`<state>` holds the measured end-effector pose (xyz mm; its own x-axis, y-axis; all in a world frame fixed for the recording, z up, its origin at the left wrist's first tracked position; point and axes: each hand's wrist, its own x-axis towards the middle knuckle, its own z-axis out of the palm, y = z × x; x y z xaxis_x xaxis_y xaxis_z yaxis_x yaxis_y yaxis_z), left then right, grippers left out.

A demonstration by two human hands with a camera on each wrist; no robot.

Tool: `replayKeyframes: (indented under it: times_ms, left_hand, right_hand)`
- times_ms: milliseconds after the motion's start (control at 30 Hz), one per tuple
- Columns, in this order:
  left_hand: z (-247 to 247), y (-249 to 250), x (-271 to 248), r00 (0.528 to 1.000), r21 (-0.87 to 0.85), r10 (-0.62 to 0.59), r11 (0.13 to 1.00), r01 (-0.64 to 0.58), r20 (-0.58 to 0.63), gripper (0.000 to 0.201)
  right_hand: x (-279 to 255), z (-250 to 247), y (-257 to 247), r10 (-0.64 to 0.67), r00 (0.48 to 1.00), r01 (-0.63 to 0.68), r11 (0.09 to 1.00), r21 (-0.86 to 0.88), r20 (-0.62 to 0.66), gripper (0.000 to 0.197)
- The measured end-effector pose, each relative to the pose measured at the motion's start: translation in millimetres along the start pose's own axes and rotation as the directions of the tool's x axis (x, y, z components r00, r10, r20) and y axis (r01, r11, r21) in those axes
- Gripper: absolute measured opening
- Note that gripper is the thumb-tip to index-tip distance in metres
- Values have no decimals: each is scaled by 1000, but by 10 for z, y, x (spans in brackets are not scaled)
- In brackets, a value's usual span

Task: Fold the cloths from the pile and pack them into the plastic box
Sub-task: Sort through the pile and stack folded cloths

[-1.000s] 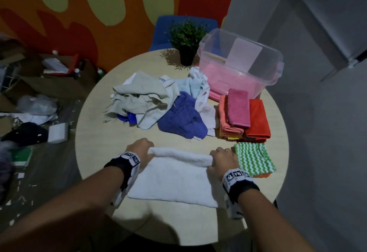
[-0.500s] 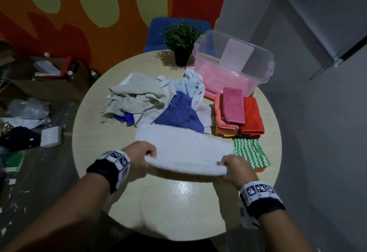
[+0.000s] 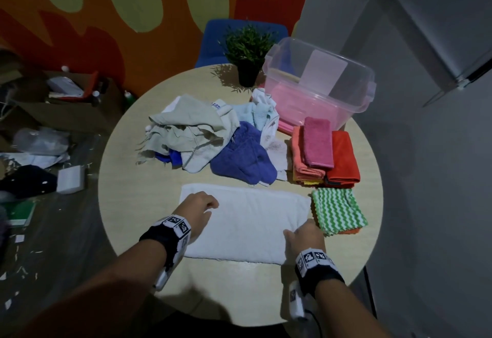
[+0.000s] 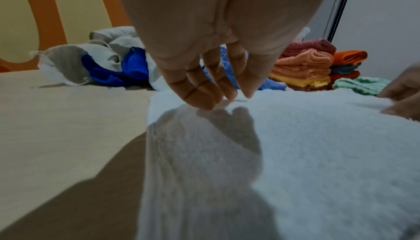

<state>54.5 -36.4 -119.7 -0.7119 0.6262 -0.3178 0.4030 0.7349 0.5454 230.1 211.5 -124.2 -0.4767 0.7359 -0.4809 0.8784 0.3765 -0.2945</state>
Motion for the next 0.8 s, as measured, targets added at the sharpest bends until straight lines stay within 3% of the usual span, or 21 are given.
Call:
replayKeyframes:
  times_ms: [133,233,300,400,467,500,567,600,667,733,800]
  left_hand:
    - [119,-81,-40,997,17,21,1000,-22,72,46]
    - [137,-18,-20,994,-143,85,987,-74,71,46]
    - [179,9,4,991,-150,101,985,-86,91,45]
    - [242,-10,7,992,-93,87,993,-79,89,41]
    - [252,-9,3,998,-109,62,992,-61,1,39]
    - [243,1,-2,998,-82,11,997,-16,-67,40]
    - [189,36,-25,968,31,-198,978,205,-153,53]
    - [153,44,-35,939,81,-311,942,325,-146,66]
    - [131,26,-33,893,113,-440,886,449,-96,90]
    - [148,8,-4,868,97,-496,862,497,-42,95]
    - [173,30,51,825,47,-564,825,563,21,85]
  right_hand:
    - [13,-83,0,22,997,-32,988,148,69,27]
    - [6,-353,79,-11,997,-8,964,266,70,53]
    - [-16,-501,60,-56,998,49,962,267,18,65]
    - [-129,-534,-178,-204,978,208,957,202,-38,66]
    - [-255,-436,-413,-347,937,327,915,234,48,61]
    - [-304,-355,-504,-407,903,361,893,268,141,57]
    - [-343,-207,-569,-474,837,374,861,345,275,38]
    - [-325,-166,-554,-480,841,381,853,357,250,27]
    - [-220,-138,-439,-428,896,381,877,292,118,16]
    - [-142,-99,-292,-380,924,371,917,144,37,24]
    - [-164,-53,-238,-361,925,351,932,91,120,46]
